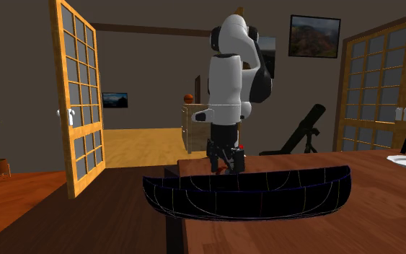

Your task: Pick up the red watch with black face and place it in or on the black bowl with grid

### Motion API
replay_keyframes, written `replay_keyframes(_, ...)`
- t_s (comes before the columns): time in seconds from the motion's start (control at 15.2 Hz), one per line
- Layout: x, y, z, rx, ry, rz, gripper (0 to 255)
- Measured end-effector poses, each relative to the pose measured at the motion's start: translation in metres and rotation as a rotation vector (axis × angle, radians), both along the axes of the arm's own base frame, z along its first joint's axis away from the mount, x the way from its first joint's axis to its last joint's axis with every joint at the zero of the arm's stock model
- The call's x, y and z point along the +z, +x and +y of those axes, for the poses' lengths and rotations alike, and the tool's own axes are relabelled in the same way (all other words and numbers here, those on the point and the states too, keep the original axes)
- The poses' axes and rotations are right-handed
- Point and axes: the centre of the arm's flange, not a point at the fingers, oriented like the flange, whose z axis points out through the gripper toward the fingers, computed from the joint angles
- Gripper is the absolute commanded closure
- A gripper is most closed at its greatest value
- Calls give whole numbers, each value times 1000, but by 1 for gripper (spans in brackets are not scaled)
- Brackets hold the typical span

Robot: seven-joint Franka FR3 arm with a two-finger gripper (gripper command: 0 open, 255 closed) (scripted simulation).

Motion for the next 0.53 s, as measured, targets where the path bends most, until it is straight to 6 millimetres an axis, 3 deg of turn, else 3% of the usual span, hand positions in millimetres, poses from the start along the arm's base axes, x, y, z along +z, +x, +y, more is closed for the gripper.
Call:
replay_keyframes(0.07, 0, 0, 0, 0, 0, 0, 255)
replay_keyframes(0.53, 0, 0, 0, 0, 1, 0, 255)
